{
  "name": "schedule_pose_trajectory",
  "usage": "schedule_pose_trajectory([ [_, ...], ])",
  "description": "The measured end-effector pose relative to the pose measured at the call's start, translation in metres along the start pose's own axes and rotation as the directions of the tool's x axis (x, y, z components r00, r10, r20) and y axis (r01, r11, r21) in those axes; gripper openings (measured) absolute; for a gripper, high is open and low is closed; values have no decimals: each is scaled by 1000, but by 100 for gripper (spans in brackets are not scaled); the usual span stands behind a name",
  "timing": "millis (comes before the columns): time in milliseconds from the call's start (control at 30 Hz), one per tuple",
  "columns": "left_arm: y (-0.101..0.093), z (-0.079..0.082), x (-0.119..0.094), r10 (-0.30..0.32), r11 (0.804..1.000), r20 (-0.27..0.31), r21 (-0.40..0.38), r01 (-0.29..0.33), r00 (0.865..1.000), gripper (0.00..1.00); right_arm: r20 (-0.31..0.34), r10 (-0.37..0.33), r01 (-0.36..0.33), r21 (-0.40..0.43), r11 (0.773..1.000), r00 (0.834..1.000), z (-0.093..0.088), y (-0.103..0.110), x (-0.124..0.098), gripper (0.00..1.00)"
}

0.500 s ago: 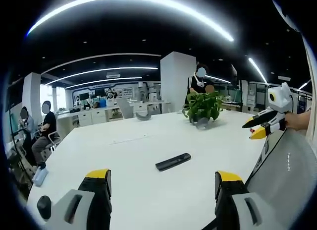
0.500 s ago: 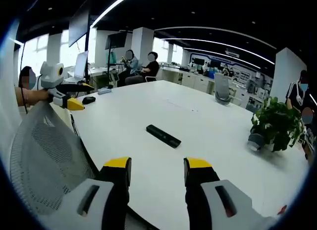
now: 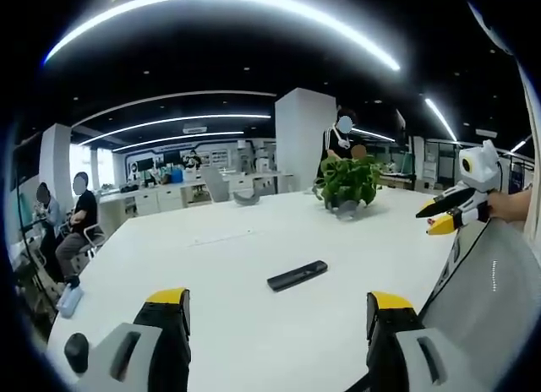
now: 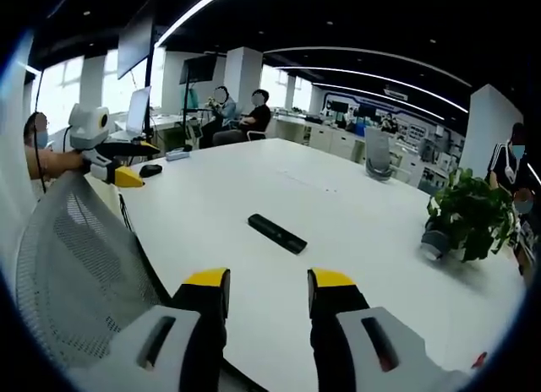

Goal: Press the specified remote control buttons in sequence, fully releasing each button before pressing the next.

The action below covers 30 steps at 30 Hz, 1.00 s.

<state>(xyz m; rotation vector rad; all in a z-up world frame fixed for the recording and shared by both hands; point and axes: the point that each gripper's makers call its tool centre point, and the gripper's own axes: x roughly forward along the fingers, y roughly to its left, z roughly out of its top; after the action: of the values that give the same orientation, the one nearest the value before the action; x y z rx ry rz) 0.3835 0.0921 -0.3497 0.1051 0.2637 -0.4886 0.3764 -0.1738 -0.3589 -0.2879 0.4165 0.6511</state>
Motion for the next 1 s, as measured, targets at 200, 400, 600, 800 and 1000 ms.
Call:
schedule_pose_trajectory([
  [200, 1, -1, 0, 3, 1000, -4, 2, -3, 1000, 89, -8, 10, -10, -2, 1000, 1000, -1, 2, 1, 35],
  [400, 2, -2, 0, -1, 1000, -7, 2, 1, 1000, 89, -8, 8, -8, -1, 1000, 1000, -1, 2, 1, 34],
  [600, 0, -3, 0, -9, 1000, -10, 2, 9, 1000, 89, -5, 5, -5, 1, 1000, 1000, -1, 1, 0, 34],
  [800, 1, -3, 0, -6, 1000, -10, 0, 6, 1000, 89, -7, 7, -7, -1, 1000, 1000, -1, 2, 0, 33],
  [1000, 0, -4, 0, -10, 1000, -12, 1, 10, 1000, 89, -7, 6, -6, -1, 1000, 1000, -1, 2, 0, 33],
])
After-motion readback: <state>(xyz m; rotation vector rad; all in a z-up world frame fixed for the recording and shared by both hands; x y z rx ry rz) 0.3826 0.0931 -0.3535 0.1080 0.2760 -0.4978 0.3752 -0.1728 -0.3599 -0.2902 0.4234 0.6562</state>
